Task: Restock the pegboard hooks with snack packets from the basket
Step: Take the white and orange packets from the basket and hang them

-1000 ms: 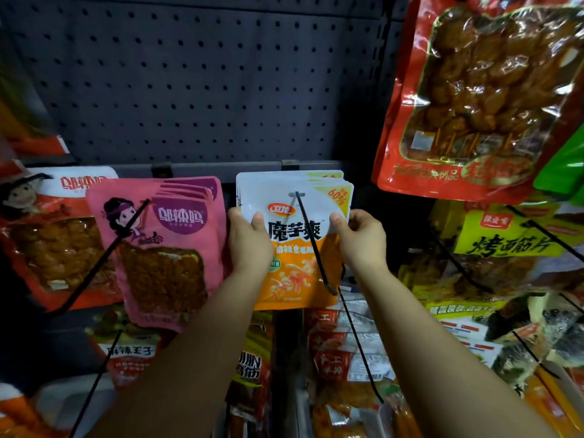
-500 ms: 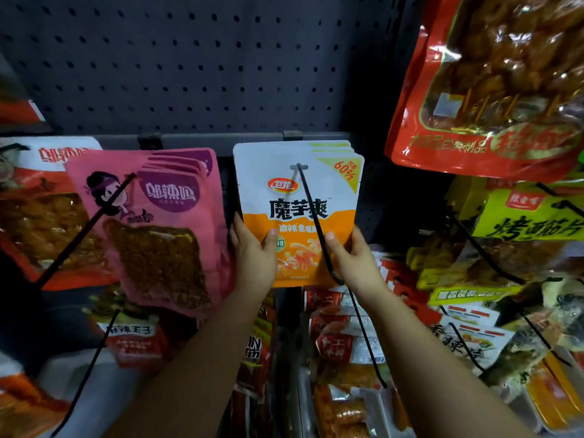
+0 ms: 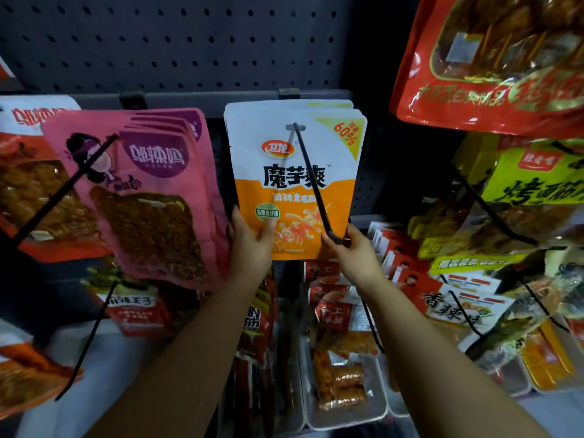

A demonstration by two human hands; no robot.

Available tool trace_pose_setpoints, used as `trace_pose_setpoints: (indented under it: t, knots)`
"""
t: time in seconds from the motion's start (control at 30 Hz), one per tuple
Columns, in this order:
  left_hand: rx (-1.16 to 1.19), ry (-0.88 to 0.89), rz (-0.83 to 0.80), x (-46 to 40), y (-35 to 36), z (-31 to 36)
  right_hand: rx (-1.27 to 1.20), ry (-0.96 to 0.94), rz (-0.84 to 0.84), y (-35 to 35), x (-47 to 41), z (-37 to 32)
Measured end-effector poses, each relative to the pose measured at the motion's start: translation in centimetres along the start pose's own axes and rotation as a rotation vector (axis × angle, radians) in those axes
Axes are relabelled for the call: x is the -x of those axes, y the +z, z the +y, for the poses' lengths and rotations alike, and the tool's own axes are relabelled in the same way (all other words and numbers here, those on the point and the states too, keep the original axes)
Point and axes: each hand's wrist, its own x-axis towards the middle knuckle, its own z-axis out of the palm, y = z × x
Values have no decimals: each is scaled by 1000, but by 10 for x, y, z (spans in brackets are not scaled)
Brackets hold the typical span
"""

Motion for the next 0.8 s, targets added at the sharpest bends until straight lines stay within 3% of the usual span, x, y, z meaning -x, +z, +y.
trace_pose_setpoints:
  t: [0.37,0.6,0.7,0.8]
  knots:
    - [-53,-81,-88,32,-8,-7,108,16,31,-1,23,0]
    - [100,-16,-82,126,-10,-1,-60,12,197,-46,112,17]
    - [239,74,-257,177,14,4,-159,63,297,-82,163,48]
    - [177,76,-512,230,58,-6,-242,172,407,-123,216,96]
